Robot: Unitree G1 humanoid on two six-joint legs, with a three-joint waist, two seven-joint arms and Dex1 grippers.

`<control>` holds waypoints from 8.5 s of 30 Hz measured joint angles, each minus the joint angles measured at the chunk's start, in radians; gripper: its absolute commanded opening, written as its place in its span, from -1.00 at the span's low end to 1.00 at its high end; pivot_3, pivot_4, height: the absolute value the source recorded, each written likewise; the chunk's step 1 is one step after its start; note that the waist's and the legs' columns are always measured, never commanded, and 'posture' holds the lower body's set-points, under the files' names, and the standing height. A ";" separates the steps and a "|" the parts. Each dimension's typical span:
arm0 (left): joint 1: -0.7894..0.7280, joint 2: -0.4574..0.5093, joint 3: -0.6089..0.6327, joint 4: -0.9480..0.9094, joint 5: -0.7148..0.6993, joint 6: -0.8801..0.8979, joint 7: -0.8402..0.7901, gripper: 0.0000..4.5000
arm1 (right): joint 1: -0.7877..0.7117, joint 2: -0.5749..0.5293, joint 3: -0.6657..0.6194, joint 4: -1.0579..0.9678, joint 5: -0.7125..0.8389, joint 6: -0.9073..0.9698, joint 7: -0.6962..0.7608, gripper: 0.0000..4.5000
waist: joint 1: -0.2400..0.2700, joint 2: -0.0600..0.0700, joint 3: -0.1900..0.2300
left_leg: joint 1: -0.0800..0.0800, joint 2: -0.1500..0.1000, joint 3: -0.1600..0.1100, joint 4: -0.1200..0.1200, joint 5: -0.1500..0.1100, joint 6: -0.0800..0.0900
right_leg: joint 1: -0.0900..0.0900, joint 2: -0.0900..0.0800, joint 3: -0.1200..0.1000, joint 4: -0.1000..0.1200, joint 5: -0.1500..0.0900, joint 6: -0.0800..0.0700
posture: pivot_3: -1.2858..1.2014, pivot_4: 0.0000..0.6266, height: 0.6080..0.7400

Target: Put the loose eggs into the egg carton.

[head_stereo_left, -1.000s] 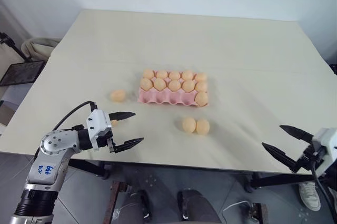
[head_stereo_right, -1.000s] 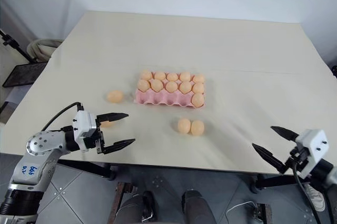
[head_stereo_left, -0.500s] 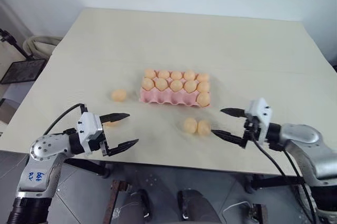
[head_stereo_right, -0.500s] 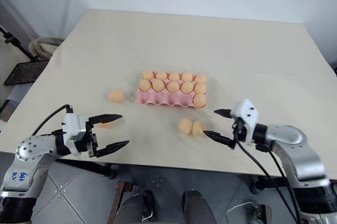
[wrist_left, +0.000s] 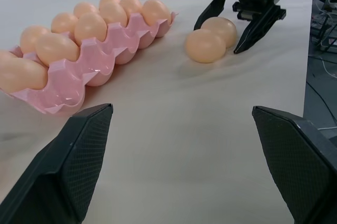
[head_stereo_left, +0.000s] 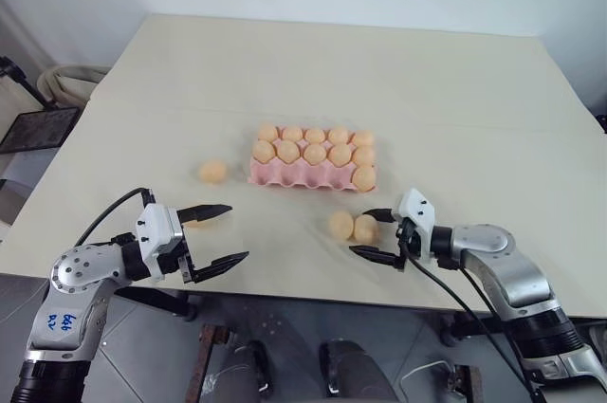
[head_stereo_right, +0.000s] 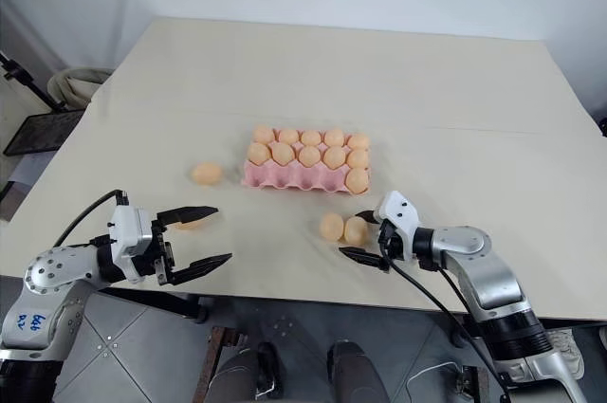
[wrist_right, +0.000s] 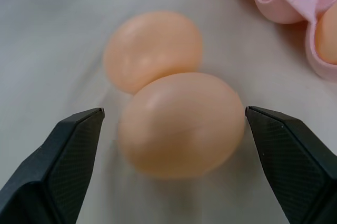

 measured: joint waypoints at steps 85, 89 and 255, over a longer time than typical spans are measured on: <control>-0.012 0.001 0.017 0.053 -0.010 0.000 -0.026 1.00 | 0.006 -0.008 -0.090 -0.115 0.104 -0.030 0.079 0.97 | 0.000 0.000 0.000 | 0.001 0.002 0.000 -0.001 -0.002 -0.004 | 0.000 0.002 -0.001 -0.001 -0.001 -0.003 | 0.03 -0.52 1.00; -0.001 0.001 0.013 0.022 -0.011 -0.029 -0.036 1.00 | -0.058 0.036 0.007 -0.014 0.033 -0.043 0.084 0.97 | 0.001 0.000 0.000 | 0.000 0.002 0.000 -0.001 -0.002 -0.004 | 0.000 0.002 -0.001 -0.001 -0.002 -0.003 | 0.03 -0.52 1.00; -0.035 0.014 0.129 0.157 -0.002 -0.066 -0.070 0.99 | 0.351 -0.078 -0.384 -0.213 0.240 -0.296 0.153 1.00 | 0.047 0.001 0.000 | 0.003 0.003 -0.020 0.002 -0.004 -0.005 | 0.014 0.001 -0.021 -0.001 -0.008 -0.010 | 0.03 -0.52 1.00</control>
